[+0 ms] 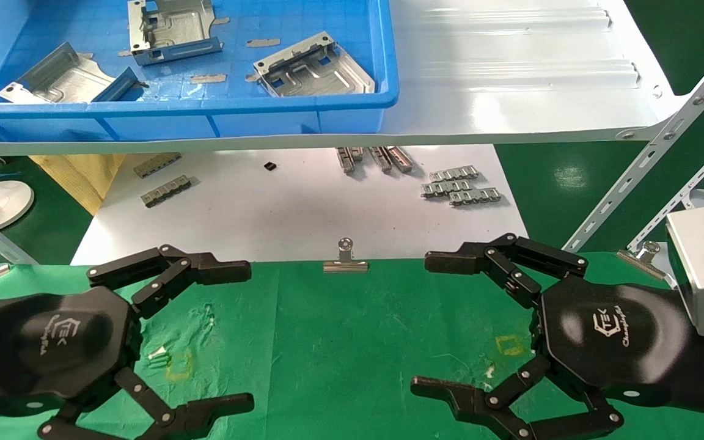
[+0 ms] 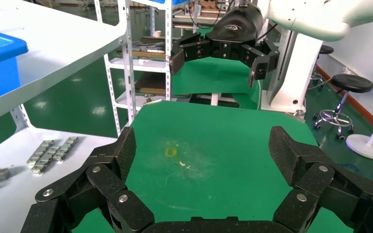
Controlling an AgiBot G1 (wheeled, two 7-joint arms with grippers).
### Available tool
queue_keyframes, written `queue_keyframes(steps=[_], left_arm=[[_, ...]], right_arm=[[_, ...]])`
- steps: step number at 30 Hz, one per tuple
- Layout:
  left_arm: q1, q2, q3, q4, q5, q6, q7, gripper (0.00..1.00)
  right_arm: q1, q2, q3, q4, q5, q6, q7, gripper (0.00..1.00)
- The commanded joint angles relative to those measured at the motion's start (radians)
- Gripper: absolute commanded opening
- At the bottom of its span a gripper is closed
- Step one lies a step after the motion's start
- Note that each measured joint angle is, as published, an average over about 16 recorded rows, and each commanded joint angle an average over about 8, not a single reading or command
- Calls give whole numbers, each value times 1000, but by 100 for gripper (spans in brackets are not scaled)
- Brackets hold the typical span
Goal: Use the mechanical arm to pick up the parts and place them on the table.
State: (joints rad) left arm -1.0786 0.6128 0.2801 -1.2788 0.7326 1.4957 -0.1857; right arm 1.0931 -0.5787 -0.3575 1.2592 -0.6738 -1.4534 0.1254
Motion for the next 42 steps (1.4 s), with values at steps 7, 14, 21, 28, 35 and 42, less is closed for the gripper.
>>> queue_keyframes(steps=[7,14,21,28,35,42], left_arm=[[0,0,0,0,0,0,0,100],[0,0,0,0,0,0,0,100],[0,0,0,0,0,0,0,100],[0,0,0,0,0,0,0,100],[0,0,0,0,0,0,0,100],[0,0,0,0,0,0,0,100]], right_arm=[[0,0,0,0,0,0,0,0],[0,0,0,0,0,0,0,0],[0,0,0,0,0,0,0,0],[0,0,0,0,0,0,0,0],[0,0,0,0,0,0,0,0],[0,0,0,0,0,0,0,0]])
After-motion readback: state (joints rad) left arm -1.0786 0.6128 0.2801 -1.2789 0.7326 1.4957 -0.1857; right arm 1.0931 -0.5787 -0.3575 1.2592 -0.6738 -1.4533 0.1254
